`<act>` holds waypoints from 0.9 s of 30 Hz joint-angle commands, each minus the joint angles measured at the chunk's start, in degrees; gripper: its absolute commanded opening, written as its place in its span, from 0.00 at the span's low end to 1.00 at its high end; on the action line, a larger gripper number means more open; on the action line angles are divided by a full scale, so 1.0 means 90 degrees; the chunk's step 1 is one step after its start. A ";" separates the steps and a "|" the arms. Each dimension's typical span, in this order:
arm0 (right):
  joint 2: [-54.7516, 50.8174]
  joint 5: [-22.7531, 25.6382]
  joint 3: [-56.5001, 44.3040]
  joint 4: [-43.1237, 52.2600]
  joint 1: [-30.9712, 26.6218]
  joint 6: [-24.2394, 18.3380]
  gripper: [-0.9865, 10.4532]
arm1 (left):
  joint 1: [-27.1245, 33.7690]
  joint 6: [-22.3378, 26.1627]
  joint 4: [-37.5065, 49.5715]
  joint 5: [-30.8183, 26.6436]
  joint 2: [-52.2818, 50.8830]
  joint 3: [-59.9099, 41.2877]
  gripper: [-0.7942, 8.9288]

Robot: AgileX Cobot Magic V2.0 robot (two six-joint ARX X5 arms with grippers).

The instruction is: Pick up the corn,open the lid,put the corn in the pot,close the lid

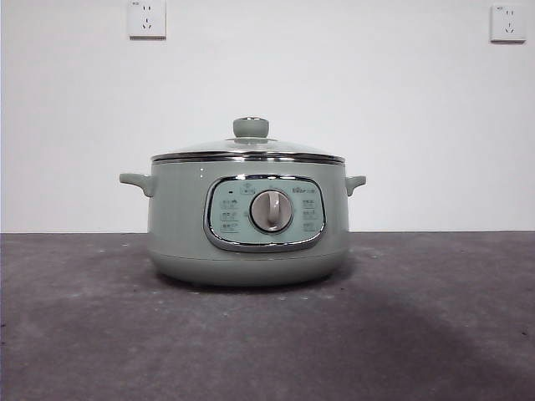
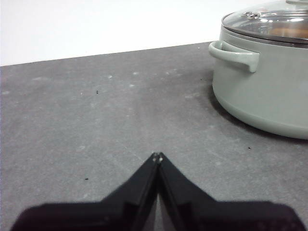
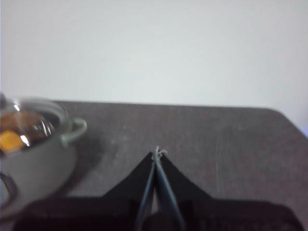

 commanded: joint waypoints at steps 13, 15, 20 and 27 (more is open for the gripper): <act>-0.0838 0.0002 -0.2472 0.1401 -0.0005 0.0010 0.09 | 0.0024 -0.0039 0.0044 -0.0017 0.0019 -0.0066 0.08; -0.0838 0.0002 -0.2577 0.1171 -0.0005 0.0036 0.09 | 0.0024 -0.0039 0.0044 -0.0017 0.0024 -0.0066 0.08; -0.0838 0.0119 -0.2574 0.0974 -0.0002 0.0002 0.09 | 0.0024 -0.0039 0.0041 -0.0017 0.0049 -0.0066 0.08; -0.0838 0.0151 -0.2574 0.0957 -0.0002 0.0000 0.09 | 0.0024 -0.0039 0.0044 -0.0019 0.0075 -0.0066 0.08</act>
